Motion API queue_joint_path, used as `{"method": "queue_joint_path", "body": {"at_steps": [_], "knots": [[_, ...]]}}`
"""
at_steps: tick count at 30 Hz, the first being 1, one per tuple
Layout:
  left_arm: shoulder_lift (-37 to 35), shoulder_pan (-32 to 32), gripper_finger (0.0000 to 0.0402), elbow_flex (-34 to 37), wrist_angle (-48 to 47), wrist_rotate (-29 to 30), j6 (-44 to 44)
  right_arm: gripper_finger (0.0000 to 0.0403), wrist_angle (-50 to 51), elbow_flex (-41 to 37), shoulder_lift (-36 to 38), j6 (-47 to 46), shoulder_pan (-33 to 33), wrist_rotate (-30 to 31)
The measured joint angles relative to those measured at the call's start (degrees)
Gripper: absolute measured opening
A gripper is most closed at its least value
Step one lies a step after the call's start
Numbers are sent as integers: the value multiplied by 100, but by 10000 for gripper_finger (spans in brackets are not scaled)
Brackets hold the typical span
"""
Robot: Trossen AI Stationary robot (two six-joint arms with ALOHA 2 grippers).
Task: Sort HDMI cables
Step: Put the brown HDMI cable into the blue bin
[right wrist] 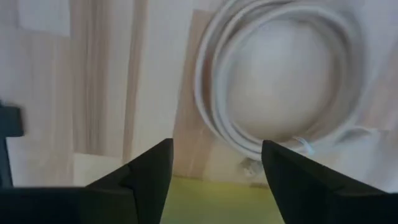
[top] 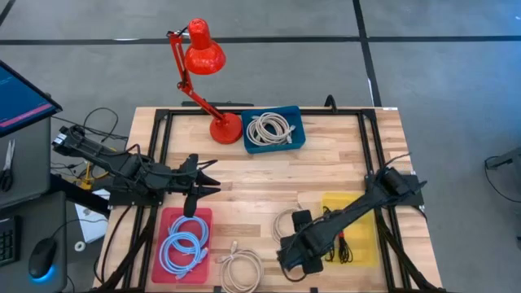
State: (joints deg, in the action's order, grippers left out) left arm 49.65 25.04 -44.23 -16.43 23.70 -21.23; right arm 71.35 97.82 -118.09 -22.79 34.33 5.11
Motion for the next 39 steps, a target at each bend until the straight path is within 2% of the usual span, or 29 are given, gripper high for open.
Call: {"method": "queue_joint_path", "body": {"at_steps": [8, 18, 21, 27, 33, 39], "knots": [[0, 0, 92, 0, 0, 0, -2, 215, -30, 0, -667, 241, -81, -118], [0, 0, 92, 0, -2, 0, -2, 182, -481, 4, -1066, 270, -110, -365], [0, 0, 92, 0, -2, 0, -2, 145, -528, 4, -1066, 235, -103, -363], [2, 2, 92, 0, -2, 0, -4, 26, -546, 4, -1055, 183, -151, -320], [2, 2, 92, 0, -2, 0, -4, 26, -511, 2, -1005, 175, -175, -152], [0, 2, 92, 0, -2, 2, -4, 25, -451, 8, -487, -26, -374, 306]]}}
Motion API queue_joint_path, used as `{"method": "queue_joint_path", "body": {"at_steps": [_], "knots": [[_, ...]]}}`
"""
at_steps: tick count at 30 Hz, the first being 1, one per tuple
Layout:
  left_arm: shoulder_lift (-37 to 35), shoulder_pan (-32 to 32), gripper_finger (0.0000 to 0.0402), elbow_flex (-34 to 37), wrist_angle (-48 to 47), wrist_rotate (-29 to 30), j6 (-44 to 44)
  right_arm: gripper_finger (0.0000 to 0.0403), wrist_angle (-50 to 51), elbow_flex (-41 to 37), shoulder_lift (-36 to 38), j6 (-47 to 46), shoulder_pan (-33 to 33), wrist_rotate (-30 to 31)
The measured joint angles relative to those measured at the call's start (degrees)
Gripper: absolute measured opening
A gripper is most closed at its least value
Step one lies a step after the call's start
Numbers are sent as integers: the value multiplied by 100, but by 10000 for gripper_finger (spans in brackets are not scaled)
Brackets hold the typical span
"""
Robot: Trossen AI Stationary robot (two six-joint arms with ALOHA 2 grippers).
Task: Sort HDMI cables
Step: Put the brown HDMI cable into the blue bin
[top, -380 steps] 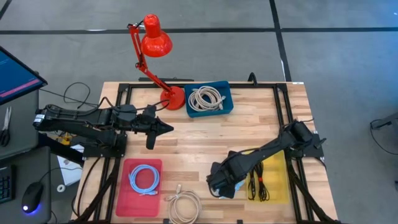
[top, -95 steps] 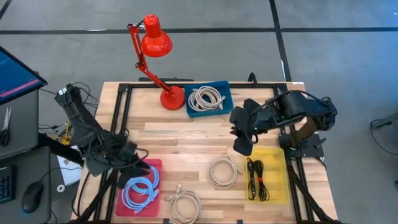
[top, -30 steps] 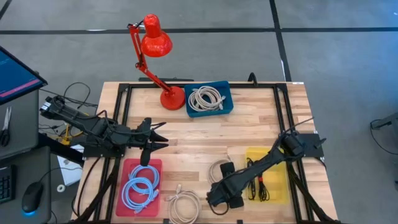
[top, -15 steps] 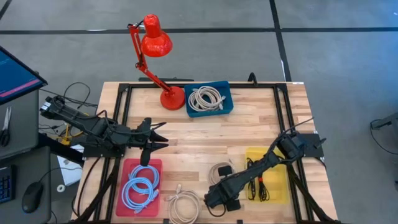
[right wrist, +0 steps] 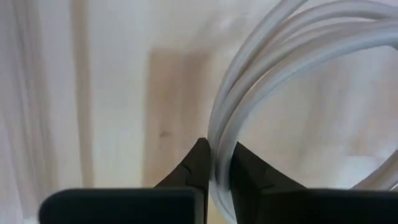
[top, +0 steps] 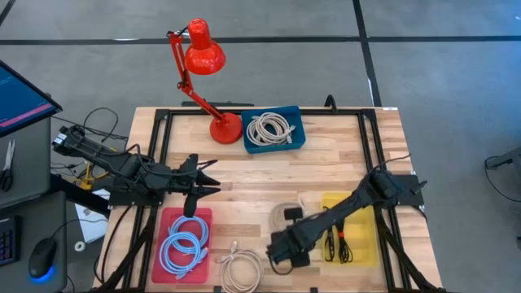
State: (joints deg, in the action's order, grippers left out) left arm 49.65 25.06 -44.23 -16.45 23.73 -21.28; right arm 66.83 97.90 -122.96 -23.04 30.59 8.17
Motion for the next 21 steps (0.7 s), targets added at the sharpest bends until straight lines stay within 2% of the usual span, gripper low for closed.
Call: {"method": "queue_joint_path", "body": {"at_steps": [12, 16, 21], "knots": [[2, -1, 92, 0, 0, 20, 0, 25, 488, 8, 1964, -1437, -412, 1360], [2, -2, 92, 0, 0, 20, 0, 25, 1056, 8, 2454, -2146, -279, 1594], [2, -4, 92, 2, 0, 62, 0, 25, 1794, 8, 2717, -2793, -13, 1764]]}}
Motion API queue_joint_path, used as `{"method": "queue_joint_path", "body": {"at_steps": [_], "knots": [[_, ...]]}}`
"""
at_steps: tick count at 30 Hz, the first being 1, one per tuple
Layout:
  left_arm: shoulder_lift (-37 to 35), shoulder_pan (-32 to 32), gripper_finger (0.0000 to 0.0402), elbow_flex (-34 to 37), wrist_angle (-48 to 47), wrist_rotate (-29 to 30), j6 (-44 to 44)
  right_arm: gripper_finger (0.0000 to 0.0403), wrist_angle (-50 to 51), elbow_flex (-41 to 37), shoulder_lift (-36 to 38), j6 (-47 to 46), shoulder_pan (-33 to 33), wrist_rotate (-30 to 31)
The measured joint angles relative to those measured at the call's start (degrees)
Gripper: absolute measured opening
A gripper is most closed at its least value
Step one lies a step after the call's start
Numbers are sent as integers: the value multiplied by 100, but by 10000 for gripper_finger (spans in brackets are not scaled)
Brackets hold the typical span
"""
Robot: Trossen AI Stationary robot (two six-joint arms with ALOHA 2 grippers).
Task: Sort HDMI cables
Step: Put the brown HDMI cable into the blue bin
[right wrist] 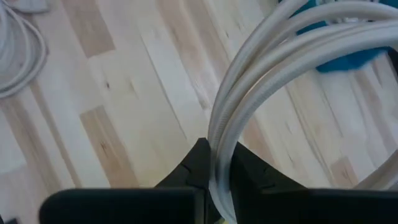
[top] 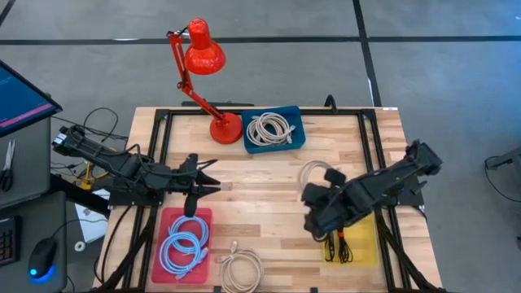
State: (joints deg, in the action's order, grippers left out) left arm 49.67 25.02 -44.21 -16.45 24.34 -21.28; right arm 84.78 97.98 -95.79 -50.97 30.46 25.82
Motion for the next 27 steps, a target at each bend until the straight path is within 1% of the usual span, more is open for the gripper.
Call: {"method": "queue_joint_path", "body": {"at_steps": [5, 8, 12, 18, 22, 27], "knots": [[0, -1, 92, -1, 0, 135, 2, 25, 200, 1, 64, -143, -54, 217], [0, -1, 92, -2, 0, 133, 2, 25, 190, 0, 64, 104, -305, 255], [0, -1, 92, -2, 0, 135, 2, 25, -83, -1, 0, 906, -874, 166], [0, 4, 92, -2, 2, 133, -36, 25, -979, -1, 16, 2360, -1862, -142], [0, 4, 92, -2, 2, 133, -37, 25, -1564, 1, 43, 3169, -2534, -548], [0, 3, 92, -2, 1, 133, -37, 25, -2129, -2, -16, 3885, -3323, -1006]]}}
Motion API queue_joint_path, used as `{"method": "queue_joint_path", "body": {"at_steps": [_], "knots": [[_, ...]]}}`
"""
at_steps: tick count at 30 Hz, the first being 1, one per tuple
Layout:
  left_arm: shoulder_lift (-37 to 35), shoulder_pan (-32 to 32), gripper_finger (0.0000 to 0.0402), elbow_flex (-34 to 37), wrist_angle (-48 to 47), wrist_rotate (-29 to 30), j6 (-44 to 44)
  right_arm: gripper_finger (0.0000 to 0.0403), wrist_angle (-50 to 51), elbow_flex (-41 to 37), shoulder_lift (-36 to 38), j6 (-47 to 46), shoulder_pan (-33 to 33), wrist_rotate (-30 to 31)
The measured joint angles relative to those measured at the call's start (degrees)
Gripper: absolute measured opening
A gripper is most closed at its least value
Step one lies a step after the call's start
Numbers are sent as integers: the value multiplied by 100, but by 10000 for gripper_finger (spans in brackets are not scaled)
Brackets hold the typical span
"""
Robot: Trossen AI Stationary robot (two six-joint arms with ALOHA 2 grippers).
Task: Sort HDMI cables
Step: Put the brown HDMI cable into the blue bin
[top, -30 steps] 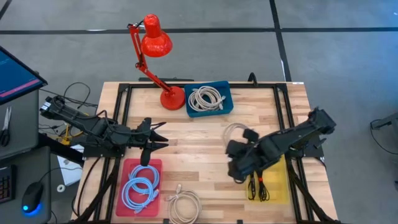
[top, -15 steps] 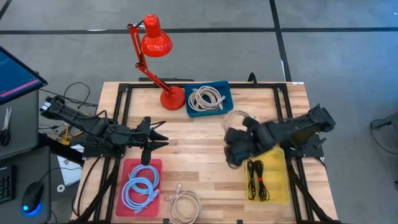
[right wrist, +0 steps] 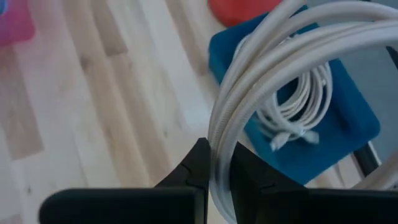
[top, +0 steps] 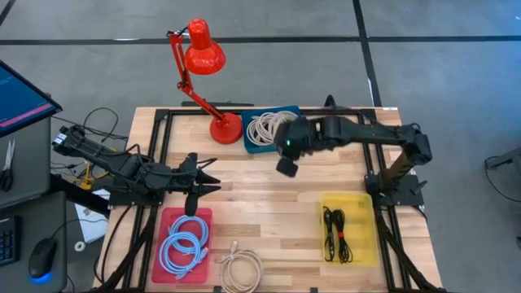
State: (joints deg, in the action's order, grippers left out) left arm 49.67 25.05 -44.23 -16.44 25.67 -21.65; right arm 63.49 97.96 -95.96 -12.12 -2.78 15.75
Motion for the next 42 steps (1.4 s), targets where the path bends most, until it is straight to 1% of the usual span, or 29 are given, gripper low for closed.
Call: {"method": "queue_joint_path", "body": {"at_steps": [3, 9, 11, 16, 19, 27, 34, 39, 40, 42], "knots": [[0, -2, 92, 0, 1, 0, 0, 25, -347, 16, -100, 284, -436, -268], [-2, 1, 92, 0, 2, 2, -2, 25, -479, 6, -472, 654, -1241, -800], [0, -2, 92, 0, 2, 0, -4, 25, -634, 2, -695, 790, -1416, -914], [0, -2, 92, 0, -2, 5, -26, 25, -1108, 2, -1177, 929, -1816, -1423], [0, -4, 92, 0, 1, 22, -26, 25, -1312, 2, -1496, 929, -1995, -1432], [0, -5, 92, 0, 1, 61, -26, 25, -1602, -3, -2057, 869, -2355, -1445], [0, -6, 92, 0, 0, 129, -26, 25, -1749, -3, -2344, 721, -2488, -1501], [0, -6, 92, 0, 2, 129, -26, 25, -1783, 2, -2344, 711, -2501, -1592], [0, -6, 92, 0, 2, 130, -26, 28, -1782, 2, -2344, 711, -2499, -1593], [0, -6, 92, 0, 2, 129, -25, 51, -1773, 2, -2326, 708, -2494, -1594]]}}
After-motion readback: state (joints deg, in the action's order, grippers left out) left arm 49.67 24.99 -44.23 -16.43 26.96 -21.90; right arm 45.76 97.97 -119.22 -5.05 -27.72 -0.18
